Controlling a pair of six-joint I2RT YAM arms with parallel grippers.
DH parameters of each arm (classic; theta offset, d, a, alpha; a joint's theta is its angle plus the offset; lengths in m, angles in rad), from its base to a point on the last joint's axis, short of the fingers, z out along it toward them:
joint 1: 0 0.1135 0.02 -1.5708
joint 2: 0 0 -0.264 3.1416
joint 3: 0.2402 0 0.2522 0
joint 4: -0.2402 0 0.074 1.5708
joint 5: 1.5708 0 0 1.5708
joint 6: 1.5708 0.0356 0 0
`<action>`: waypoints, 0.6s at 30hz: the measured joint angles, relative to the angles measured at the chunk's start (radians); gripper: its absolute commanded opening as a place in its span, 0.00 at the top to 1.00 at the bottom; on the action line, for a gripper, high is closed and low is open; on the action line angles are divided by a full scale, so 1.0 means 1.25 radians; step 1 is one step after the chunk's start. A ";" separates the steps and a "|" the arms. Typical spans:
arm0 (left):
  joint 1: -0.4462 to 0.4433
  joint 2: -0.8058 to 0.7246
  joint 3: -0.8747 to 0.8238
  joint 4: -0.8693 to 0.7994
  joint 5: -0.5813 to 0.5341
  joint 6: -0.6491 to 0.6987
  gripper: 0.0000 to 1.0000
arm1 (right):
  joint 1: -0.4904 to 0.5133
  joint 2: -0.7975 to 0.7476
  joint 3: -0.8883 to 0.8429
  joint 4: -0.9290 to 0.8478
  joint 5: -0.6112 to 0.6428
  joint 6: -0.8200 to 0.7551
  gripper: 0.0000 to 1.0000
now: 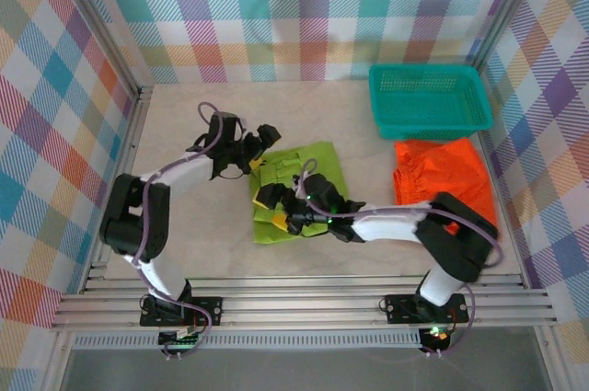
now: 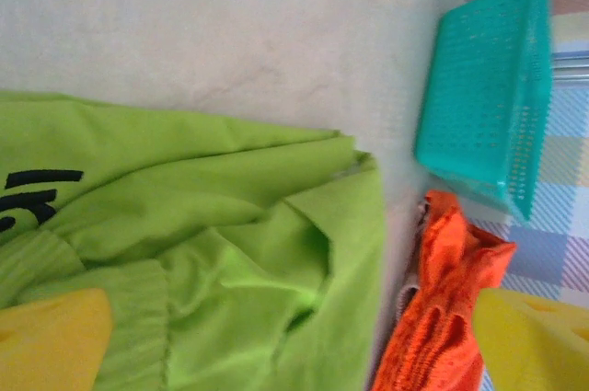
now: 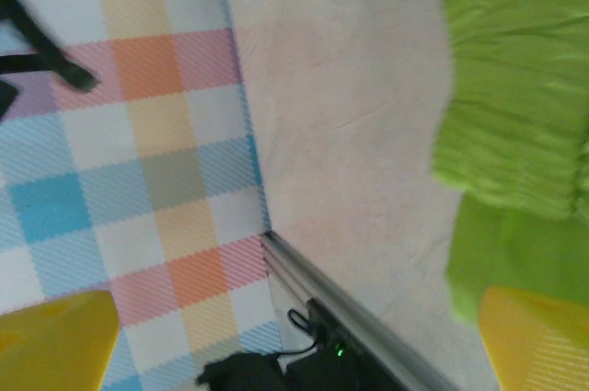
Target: Fold and stack the shorts
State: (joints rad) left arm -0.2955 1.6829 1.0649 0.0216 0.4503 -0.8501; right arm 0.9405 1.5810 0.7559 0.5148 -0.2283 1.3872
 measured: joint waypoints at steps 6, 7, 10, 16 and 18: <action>-0.024 -0.131 -0.016 -0.009 -0.014 0.001 0.00 | -0.151 -0.234 -0.012 -0.179 -0.019 -0.136 0.01; -0.038 -0.141 -0.027 -0.004 -0.017 -0.002 0.00 | -0.183 -0.247 -0.018 -0.198 -0.028 -0.150 0.01; -0.088 -0.140 -0.062 0.011 -0.025 -0.015 0.00 | -0.253 -0.245 -0.052 -0.240 -0.059 -0.173 0.00; -0.134 -0.084 -0.146 0.038 -0.049 -0.034 0.00 | -0.282 -0.167 -0.138 -0.260 -0.113 -0.174 0.00; -0.134 -0.061 -0.169 0.043 -0.065 -0.034 0.00 | -0.282 -0.146 -0.167 -0.257 -0.123 -0.169 0.01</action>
State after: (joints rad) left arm -0.4625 1.6070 0.8539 0.0753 0.3695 -0.8925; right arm 0.5877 1.3991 0.5476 0.1936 -0.3820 1.1763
